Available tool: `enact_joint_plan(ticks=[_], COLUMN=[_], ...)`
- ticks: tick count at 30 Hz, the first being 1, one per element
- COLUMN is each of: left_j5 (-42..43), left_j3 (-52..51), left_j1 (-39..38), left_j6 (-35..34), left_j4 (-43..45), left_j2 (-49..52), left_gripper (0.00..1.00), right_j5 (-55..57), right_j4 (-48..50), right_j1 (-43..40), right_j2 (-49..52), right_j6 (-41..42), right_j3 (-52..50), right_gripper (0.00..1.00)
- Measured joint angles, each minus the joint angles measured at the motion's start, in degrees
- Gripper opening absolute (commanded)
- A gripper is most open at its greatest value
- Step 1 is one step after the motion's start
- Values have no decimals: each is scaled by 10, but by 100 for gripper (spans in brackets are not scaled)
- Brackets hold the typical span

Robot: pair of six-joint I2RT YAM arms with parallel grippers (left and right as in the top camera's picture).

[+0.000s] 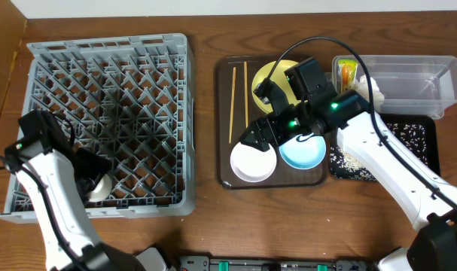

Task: Sort waste into correct bins and load items into the dishwasher
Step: 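Place the white cup into the dish rack with the left gripper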

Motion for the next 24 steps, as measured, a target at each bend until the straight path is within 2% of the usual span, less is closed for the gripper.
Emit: enact_joint_plan(ticks=[1,3,4,11,16,21,24], left_j5=[4,8,11,65,155,277,294], left_j3=[0,0,0,1,17,44,46], left_j1=[3,7,9,21,2,-119,-224], left_j6=[-1,2,3,33,124,269,332], left_j4=[1,4,6,-1,-11,10,14], left_j2=[9,21,24,21,-41,-169,-235], left_gripper=[78,90,92,96,96,96,96], right_j5=[0,0,0,0,22,57,66], right_j4=[-1,-2,-2,-7,1,28,41], right_j1=[0,0,0,0,0,-5,-17], right_j2=[0,0,0,0,0,0,0], right_j6=[0,0,0,-6,-9,1,10], right_j3=[0,0,0,0,0,0,0], right_gripper=[80,81,81,80,79,79,79])
